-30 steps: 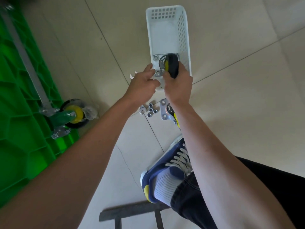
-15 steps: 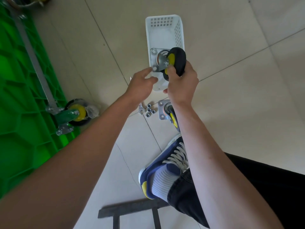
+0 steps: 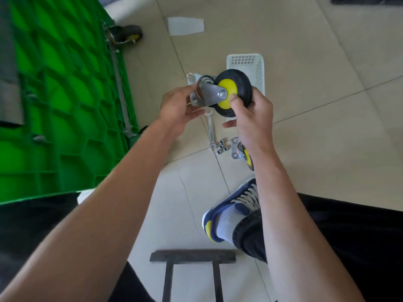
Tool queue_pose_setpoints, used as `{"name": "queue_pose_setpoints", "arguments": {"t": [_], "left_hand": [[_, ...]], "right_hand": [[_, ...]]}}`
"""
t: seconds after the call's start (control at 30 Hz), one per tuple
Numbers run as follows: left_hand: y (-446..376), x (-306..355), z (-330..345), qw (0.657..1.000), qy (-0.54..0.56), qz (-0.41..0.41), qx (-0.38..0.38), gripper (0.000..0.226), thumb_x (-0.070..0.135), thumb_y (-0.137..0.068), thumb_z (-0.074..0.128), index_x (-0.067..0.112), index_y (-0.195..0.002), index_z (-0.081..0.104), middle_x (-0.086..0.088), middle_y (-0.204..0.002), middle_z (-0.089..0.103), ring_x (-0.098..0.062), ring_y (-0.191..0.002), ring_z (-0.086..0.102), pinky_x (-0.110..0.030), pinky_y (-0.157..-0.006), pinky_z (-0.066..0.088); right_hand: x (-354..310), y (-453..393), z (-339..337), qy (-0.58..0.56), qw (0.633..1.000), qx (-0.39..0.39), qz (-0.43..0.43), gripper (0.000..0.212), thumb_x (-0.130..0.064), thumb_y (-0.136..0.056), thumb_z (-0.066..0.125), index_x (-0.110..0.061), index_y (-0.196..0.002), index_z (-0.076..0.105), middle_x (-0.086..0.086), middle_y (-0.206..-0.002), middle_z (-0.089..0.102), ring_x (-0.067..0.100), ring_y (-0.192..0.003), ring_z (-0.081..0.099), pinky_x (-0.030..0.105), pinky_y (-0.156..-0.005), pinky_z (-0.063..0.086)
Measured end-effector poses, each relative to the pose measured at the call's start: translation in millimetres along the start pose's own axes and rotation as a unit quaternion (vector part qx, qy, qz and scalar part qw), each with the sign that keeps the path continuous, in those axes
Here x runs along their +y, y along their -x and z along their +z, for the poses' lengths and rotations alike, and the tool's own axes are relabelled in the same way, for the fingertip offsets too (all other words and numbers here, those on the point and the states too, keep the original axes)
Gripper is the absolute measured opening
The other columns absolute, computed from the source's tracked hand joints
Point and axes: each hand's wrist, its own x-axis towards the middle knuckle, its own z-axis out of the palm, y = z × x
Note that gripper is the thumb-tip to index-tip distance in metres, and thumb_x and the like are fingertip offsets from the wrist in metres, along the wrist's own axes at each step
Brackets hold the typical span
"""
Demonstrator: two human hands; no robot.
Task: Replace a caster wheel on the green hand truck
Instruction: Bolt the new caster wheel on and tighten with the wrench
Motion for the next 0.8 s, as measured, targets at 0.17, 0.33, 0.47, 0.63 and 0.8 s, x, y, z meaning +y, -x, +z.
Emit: {"name": "queue_pose_setpoints", "arguments": {"t": [0.17, 0.33, 0.47, 0.63, 0.8], "left_hand": [[52.4, 14.4, -28.3, 0.997, 0.023, 0.042, 0.056, 0.015, 0.021, -0.100, 0.063, 0.008, -0.106, 0.066, -0.013, -0.103, 0.069, -0.025, -0.088, 0.068, -0.032, -0.067, 0.062], [108.8, 16.4, -45.6, 0.979, 0.063, 0.118, 0.155, 0.029, 0.016, -0.097, 0.065, 0.016, -0.068, 0.068, -0.011, -0.078, 0.065, -0.025, -0.070, 0.063, -0.046, -0.073, 0.062], [145.9, 18.4, -56.8, 0.962, 0.062, 0.197, 0.180, 0.030, 0.015, -0.095, 0.064, 0.013, -0.065, 0.069, -0.011, -0.075, 0.062, -0.022, -0.070, 0.057, -0.058, -0.076, 0.059], [176.2, 42.8, -69.4, 0.941, 0.031, 0.288, 0.175, 0.029, 0.027, -0.090, 0.062, 0.001, -0.082, 0.070, -0.012, -0.079, 0.068, -0.019, -0.074, 0.056, -0.058, -0.086, 0.055], [200.9, 60.8, -71.1, 0.914, -0.009, 0.361, 0.184, 0.029, 0.023, -0.095, 0.059, 0.008, -0.076, 0.074, -0.011, -0.073, 0.071, -0.014, -0.068, 0.053, -0.034, -0.069, 0.045]], "right_hand": [[-53.3, 24.0, 3.0, 0.056, 0.991, -0.119, 0.015, 0.018, -0.015, -0.088, 0.071, -0.014, -0.105, 0.071, 0.001, -0.085, 0.075, 0.016, -0.074, 0.072, 0.037, -0.062, 0.063], [-88.4, 48.5, 9.5, 0.146, 0.968, -0.204, 0.020, 0.033, -0.032, -0.078, 0.082, -0.022, -0.106, 0.067, -0.002, -0.103, 0.075, 0.015, -0.090, 0.075, 0.041, -0.071, 0.065], [-108.0, 74.5, 14.0, 0.197, 0.952, -0.234, -0.028, 0.044, -0.045, -0.077, 0.083, -0.021, -0.109, 0.066, -0.004, -0.104, 0.072, 0.014, -0.090, 0.073, 0.043, -0.076, 0.064], [-143.4, 93.1, 26.8, 0.266, 0.929, -0.232, -0.113, 0.044, -0.058, -0.075, 0.082, -0.027, -0.102, 0.066, -0.008, -0.098, 0.069, 0.010, -0.087, 0.066, 0.028, -0.066, 0.057], [-170.1, 92.0, 46.8, 0.320, 0.906, -0.233, -0.150, 0.056, -0.062, -0.073, 0.082, -0.020, -0.108, 0.067, -0.003, -0.105, 0.070, 0.017, -0.093, 0.064, 0.031, -0.076, 0.050]]}}
